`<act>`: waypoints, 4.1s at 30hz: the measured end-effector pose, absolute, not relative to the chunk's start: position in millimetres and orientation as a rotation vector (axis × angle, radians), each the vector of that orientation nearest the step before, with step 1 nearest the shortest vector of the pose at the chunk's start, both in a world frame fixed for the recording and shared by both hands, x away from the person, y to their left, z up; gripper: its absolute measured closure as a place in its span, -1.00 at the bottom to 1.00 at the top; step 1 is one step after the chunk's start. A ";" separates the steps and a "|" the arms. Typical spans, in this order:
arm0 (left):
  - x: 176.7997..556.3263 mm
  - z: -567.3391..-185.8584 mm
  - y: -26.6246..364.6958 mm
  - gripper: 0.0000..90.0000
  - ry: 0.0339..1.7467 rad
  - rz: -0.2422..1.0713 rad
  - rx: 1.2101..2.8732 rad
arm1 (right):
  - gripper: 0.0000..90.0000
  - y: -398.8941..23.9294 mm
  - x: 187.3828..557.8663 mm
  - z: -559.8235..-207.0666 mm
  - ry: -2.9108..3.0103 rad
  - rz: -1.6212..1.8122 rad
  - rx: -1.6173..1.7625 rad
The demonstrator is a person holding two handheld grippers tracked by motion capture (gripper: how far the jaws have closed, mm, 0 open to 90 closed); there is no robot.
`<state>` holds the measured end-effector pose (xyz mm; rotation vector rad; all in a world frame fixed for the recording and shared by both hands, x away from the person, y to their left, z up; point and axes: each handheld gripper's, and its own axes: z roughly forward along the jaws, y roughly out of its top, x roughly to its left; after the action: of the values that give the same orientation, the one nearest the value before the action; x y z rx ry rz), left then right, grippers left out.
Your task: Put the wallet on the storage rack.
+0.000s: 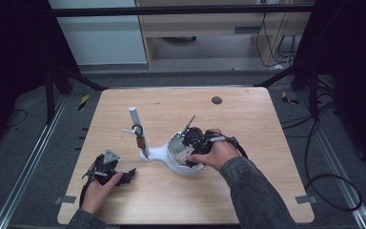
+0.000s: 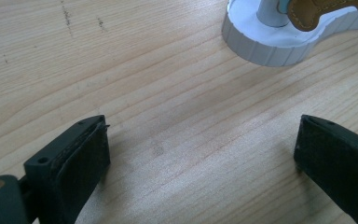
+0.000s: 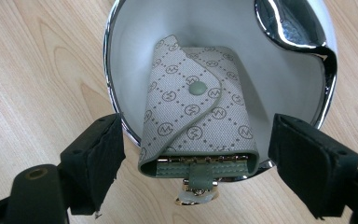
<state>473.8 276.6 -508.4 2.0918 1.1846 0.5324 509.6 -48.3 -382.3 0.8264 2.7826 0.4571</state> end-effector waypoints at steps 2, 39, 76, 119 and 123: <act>473.8 -508.4 276.7 -0.94 1.184 0.532 2.092 | -0.60 -48.6 509.0 -381.5 2.784 0.458 0.832; 473.8 -508.2 276.8 -0.94 1.182 0.532 2.096 | -0.61 -95.0 487.1 -367.8 2.717 0.586 0.915; 473.4 -508.4 275.9 -0.96 1.187 0.533 2.096 | -0.89 -173.1 498.4 -376.7 2.376 0.764 1.173; 473.6 -508.7 275.0 -0.98 1.179 0.528 2.099 | -0.77 -214.5 523.0 -476.2 2.267 0.779 1.400; 473.6 -508.7 275.0 -0.98 1.179 0.527 2.100 | -0.79 -217.9 525.2 -481.7 2.255 0.783 1.431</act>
<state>473.6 275.0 -508.7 2.0995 1.1794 0.5270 525.2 -217.9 -481.7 1.4314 2.2546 0.7827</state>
